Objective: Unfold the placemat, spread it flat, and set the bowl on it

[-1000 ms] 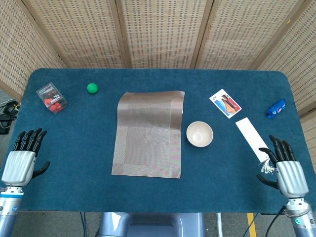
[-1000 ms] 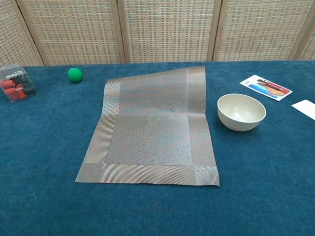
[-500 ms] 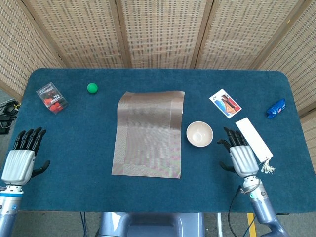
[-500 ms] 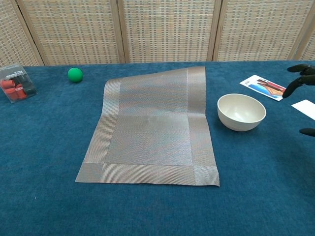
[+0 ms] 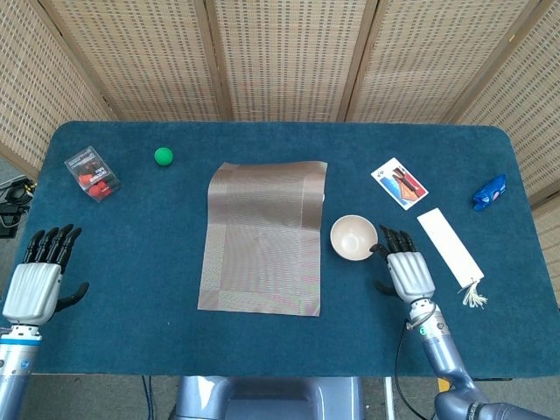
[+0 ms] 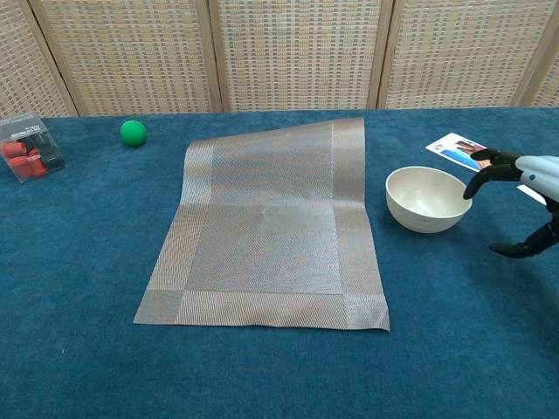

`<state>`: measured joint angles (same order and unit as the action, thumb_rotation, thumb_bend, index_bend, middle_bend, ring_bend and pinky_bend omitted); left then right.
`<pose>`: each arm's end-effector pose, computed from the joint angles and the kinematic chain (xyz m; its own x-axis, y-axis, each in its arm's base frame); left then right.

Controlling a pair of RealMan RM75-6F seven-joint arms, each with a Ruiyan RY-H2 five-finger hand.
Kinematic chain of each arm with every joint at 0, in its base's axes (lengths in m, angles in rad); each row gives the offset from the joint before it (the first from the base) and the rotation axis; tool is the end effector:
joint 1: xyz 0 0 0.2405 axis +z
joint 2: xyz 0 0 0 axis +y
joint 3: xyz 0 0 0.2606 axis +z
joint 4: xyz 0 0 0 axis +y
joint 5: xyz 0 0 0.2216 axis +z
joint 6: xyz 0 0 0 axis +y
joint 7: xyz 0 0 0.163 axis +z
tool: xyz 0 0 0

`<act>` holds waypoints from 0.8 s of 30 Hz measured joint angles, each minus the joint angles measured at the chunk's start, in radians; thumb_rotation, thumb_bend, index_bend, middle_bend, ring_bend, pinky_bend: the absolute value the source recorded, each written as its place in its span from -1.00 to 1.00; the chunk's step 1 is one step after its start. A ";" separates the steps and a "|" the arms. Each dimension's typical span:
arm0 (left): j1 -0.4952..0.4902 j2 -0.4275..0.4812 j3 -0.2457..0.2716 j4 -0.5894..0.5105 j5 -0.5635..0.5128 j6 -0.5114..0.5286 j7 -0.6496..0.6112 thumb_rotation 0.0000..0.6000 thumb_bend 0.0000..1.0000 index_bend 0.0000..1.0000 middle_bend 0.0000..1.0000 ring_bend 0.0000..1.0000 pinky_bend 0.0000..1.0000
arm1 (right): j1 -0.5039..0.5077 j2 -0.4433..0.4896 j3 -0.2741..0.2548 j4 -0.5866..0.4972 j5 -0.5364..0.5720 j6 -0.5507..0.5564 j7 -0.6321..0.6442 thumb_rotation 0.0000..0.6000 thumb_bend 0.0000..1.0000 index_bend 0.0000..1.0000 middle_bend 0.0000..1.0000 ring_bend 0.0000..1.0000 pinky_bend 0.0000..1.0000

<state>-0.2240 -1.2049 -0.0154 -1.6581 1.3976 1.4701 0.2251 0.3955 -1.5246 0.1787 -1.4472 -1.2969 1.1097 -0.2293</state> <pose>-0.2901 0.2337 0.1149 0.4776 0.0141 0.8785 0.8778 -0.0482 -0.4765 -0.2478 -0.3086 -0.0012 0.3545 -0.1981 0.9138 -0.9323 -0.1503 0.3291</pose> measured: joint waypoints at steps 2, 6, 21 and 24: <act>0.000 -0.002 -0.003 0.002 -0.003 -0.007 -0.001 1.00 -0.47 -1.00 -1.00 -1.00 -1.00 | 0.010 -0.014 0.003 0.019 0.003 -0.004 0.011 1.00 -0.13 -0.30 -0.95 -1.00 -1.00; -0.001 -0.006 -0.011 0.008 -0.008 -0.023 -0.002 1.00 -0.47 -1.00 -1.00 -1.00 -1.00 | 0.027 -0.037 0.006 0.053 0.007 -0.015 0.025 1.00 -0.10 -0.26 -0.94 -1.00 -1.00; -0.007 -0.016 -0.045 0.027 -0.040 -0.061 -0.009 1.00 -0.47 -1.00 -1.00 -1.00 -1.00 | 0.091 -0.124 0.019 0.187 0.027 -0.064 0.085 1.00 -0.03 0.00 -0.81 -1.00 -0.90; -0.007 -0.019 -0.053 0.034 -0.049 -0.067 -0.013 1.00 -0.47 -1.00 -1.00 -1.00 -1.00 | 0.102 -0.141 0.023 0.217 0.026 -0.065 0.097 1.00 0.03 0.13 -0.75 -1.00 -0.83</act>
<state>-0.2309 -1.2236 -0.0682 -1.6242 1.3486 1.4031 0.2120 0.4972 -1.6652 0.2014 -1.2304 -1.2712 1.0446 -0.1324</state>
